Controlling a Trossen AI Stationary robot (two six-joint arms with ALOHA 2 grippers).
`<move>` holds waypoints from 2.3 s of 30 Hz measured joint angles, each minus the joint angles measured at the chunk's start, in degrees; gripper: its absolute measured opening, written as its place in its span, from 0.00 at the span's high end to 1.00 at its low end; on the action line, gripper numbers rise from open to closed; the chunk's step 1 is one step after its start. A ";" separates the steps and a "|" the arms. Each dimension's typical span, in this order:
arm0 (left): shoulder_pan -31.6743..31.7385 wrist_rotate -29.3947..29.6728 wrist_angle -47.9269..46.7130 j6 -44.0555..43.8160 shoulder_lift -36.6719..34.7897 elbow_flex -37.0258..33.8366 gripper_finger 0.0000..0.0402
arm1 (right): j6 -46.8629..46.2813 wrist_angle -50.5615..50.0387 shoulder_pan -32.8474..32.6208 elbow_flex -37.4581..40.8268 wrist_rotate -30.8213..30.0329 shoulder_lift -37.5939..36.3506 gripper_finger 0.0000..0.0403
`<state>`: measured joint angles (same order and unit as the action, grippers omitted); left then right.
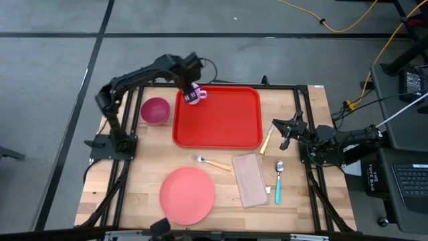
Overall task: Set up tray
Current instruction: Put the pink plate on the bottom of the pink mug on the red serving tray
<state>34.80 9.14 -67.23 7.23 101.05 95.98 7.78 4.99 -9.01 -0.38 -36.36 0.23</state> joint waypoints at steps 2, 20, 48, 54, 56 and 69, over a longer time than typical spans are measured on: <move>-1.06 0.05 3.31 -2.02 -3.79 -7.57 0.70 | -0.03 0.00 0.00 0.01 -0.02 0.01 0.90; -11.27 1.26 29.69 -13.77 -30.66 -44.39 0.70 | 0.16 0.02 0.00 0.02 -0.01 0.00 0.90; -33.46 5.38 50.24 -21.05 -31.23 -55.34 0.70 | 1.57 0.01 -0.01 0.02 -0.03 0.01 0.90; -34.62 -2.56 50.13 -26.56 -31.23 -55.34 0.70 | 0.10 0.00 0.01 0.00 0.11 0.00 0.90; -35.23 -5.14 49.09 -29.52 -31.23 -55.34 0.70 | -1.73 0.01 -0.01 0.01 0.66 0.00 0.90; -44.80 -9.17 36.14 -49.32 -31.20 -55.36 0.70 | -4.78 0.02 -0.01 0.00 5.03 0.00 0.90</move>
<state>-10.00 -0.03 -31.08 -42.10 69.84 40.62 3.01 5.02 -9.02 -0.38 -31.33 0.23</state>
